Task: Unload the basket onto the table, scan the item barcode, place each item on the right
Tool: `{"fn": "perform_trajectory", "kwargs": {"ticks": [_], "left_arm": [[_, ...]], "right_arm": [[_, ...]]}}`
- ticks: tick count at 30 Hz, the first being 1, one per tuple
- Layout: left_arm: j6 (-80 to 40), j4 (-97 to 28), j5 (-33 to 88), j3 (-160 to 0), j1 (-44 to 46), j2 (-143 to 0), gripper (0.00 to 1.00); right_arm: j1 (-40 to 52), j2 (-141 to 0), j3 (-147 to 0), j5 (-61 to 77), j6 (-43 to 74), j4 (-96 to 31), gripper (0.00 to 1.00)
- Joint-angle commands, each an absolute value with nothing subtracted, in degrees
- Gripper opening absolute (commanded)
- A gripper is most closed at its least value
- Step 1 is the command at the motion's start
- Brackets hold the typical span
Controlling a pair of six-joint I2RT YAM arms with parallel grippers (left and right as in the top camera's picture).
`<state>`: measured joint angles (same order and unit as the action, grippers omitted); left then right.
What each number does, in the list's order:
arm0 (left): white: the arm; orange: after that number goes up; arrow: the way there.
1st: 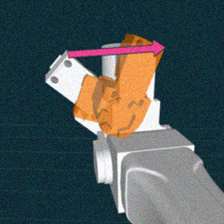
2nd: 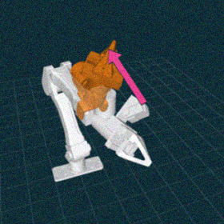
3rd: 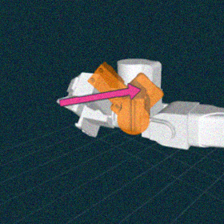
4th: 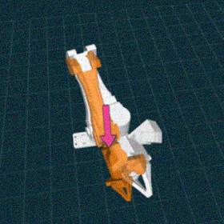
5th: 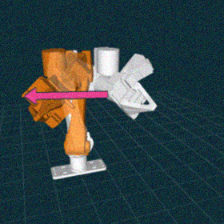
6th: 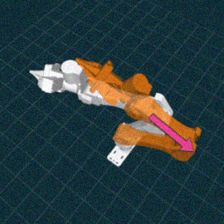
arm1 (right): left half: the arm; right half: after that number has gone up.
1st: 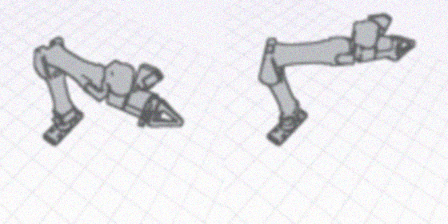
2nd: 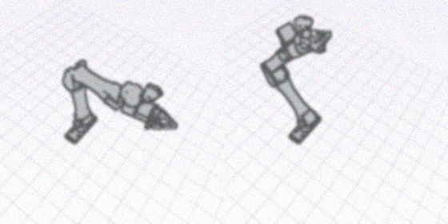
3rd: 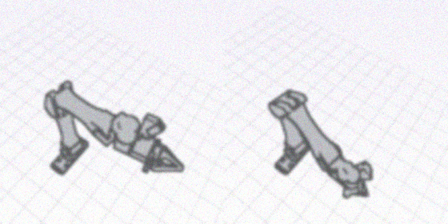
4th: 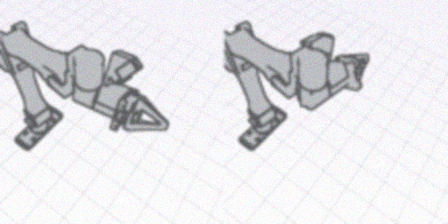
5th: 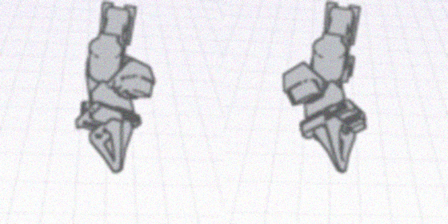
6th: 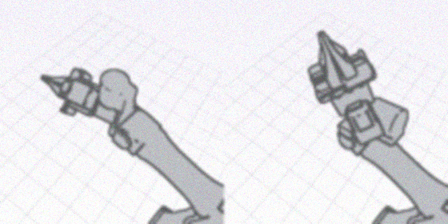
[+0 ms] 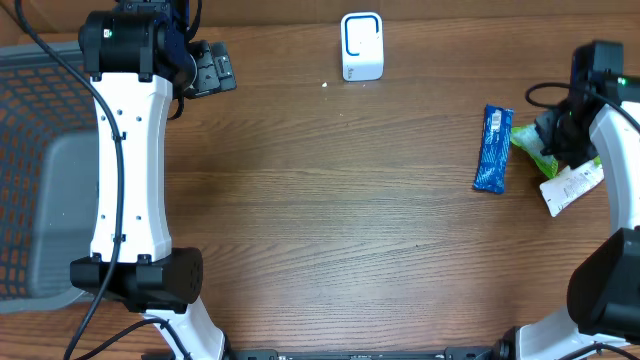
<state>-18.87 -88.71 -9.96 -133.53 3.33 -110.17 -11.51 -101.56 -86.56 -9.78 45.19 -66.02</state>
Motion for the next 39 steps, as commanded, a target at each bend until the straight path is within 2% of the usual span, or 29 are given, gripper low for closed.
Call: {"fn": "perform_trajectory", "kwargs": {"ticks": [1, 2, 7, 12, 18, 23, 39], "left_arm": [[-18.0, -88.6, -10.7, -133.5, 3.4, -110.3, 1.00], [-18.0, -88.6, -10.7, -133.5, 3.4, -110.3, 1.00], [-18.0, -88.6, -10.7, -133.5, 3.4, -110.3, 1.00], [-18.0, -88.6, -10.7, -133.5, 3.4, -110.3, 1.00], [-18.0, -88.6, -10.7, -133.5, 3.4, -110.3, 1.00], [-18.0, -88.6, -10.7, -133.5, 3.4, -110.3, 1.00], [-18.0, -88.6, -10.7, -133.5, 3.4, -110.3, 1.00]], "right_arm": [[-12.4, -101.0, -85.5, -8.9, 47.8, -65.2, 0.43], [-12.3, -100.9, -85.7, -8.8, 47.4, -65.2, 0.51], [-12.3, -99.7, -88.9, -0.4, 34.2, -65.6, 0.76], [-12.3, -96.8, -93.9, 9.4, 24.9, -69.8, 0.87], [-10.4, -90.6, -97.6, 13.1, 15.4, -77.4, 0.89], [-7.9, -83.9, -97.6, 14.3, 15.0, -80.3, 1.00], [-7.1, -81.8, -97.6, 14.2, 14.9, -80.3, 1.00]]}}
